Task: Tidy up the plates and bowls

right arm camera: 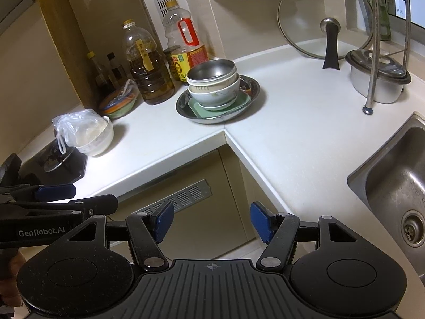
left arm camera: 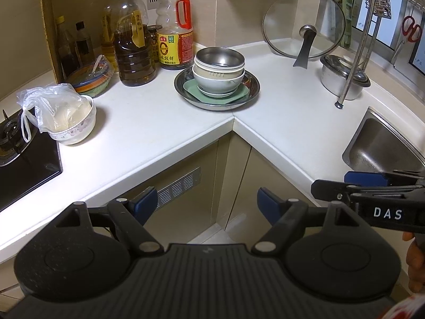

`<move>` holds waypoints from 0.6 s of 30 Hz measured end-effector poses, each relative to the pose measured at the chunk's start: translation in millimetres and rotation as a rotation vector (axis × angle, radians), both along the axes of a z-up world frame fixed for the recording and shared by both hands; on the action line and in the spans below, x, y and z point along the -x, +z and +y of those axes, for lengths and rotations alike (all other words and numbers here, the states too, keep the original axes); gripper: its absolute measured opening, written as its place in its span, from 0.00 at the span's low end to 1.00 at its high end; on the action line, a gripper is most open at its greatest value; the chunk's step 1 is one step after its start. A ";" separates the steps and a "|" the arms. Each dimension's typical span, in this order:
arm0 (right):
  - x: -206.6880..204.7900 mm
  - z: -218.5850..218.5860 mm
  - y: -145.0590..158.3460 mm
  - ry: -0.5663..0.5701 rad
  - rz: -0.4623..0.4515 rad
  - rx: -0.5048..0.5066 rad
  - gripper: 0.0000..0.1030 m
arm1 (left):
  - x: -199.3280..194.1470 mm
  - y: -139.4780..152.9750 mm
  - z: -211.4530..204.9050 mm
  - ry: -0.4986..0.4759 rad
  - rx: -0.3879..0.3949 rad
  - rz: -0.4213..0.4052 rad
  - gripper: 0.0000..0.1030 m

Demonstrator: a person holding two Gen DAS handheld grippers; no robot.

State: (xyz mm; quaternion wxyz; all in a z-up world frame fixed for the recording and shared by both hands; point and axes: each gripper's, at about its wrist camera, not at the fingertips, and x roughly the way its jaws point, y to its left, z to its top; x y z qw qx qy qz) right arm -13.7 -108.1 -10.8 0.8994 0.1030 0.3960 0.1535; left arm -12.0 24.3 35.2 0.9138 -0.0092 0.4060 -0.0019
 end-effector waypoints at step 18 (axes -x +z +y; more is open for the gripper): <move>-3.0 -1.4 -1.1 -0.002 0.000 0.000 0.62 | -0.2 -0.4 0.3 0.000 0.001 0.000 0.78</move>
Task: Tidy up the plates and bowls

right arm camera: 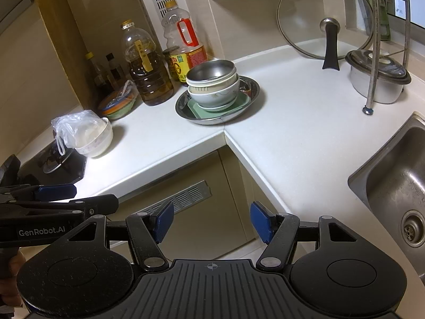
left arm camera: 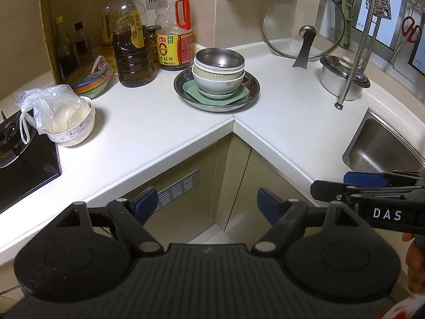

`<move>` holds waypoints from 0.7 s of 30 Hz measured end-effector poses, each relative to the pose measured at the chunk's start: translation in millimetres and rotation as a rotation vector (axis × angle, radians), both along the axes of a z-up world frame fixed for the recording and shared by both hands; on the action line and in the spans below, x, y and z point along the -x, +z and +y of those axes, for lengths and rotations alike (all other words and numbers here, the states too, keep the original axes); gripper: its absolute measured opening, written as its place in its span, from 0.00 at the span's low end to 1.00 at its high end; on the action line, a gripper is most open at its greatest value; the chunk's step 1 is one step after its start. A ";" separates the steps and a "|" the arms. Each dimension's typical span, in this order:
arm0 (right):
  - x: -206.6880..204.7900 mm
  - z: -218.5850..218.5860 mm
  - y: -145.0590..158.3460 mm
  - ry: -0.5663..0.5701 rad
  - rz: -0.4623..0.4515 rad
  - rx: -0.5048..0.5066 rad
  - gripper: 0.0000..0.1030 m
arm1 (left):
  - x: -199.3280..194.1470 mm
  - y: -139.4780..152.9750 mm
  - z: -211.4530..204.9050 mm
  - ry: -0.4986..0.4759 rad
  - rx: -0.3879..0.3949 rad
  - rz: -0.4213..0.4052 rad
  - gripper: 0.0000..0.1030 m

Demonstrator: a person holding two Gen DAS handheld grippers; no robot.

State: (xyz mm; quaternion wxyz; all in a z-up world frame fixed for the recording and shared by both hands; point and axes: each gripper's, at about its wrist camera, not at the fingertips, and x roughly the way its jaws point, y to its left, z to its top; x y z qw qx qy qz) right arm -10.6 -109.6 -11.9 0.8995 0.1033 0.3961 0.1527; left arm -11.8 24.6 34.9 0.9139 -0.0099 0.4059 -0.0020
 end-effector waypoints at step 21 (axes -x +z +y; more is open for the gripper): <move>-0.6 2.4 -0.1 0.002 -0.001 0.001 0.62 | -0.5 0.5 2.2 -0.001 0.003 -0.001 0.78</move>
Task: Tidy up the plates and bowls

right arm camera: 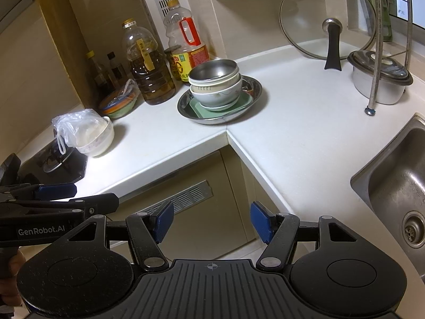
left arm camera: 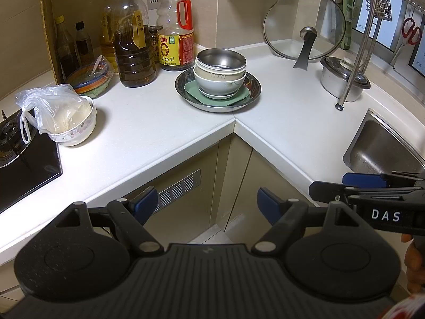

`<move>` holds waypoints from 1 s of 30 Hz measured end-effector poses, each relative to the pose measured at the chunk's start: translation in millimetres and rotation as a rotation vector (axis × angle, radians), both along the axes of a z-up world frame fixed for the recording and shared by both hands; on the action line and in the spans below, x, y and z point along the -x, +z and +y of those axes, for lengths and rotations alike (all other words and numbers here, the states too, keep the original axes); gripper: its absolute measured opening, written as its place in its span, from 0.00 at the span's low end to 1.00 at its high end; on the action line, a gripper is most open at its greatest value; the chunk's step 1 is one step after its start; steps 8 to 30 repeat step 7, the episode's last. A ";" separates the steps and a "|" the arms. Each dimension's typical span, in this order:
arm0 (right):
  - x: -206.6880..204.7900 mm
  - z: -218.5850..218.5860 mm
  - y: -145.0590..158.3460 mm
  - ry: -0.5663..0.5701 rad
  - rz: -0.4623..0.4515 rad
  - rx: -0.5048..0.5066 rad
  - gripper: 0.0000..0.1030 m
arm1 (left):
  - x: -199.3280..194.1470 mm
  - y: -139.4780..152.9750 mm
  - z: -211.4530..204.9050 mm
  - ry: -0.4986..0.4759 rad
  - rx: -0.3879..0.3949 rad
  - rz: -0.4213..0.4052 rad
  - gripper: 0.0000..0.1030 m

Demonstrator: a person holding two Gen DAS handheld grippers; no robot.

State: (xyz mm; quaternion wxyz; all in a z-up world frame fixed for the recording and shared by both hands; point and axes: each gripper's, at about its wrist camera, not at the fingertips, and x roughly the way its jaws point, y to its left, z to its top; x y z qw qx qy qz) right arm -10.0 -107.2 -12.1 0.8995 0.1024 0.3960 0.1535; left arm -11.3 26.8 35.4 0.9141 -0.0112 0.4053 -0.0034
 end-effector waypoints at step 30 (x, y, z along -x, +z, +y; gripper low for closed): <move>-0.3 -0.2 -0.1 0.000 0.000 0.001 0.62 | -0.6 1.3 2.9 -0.005 0.005 -0.007 0.78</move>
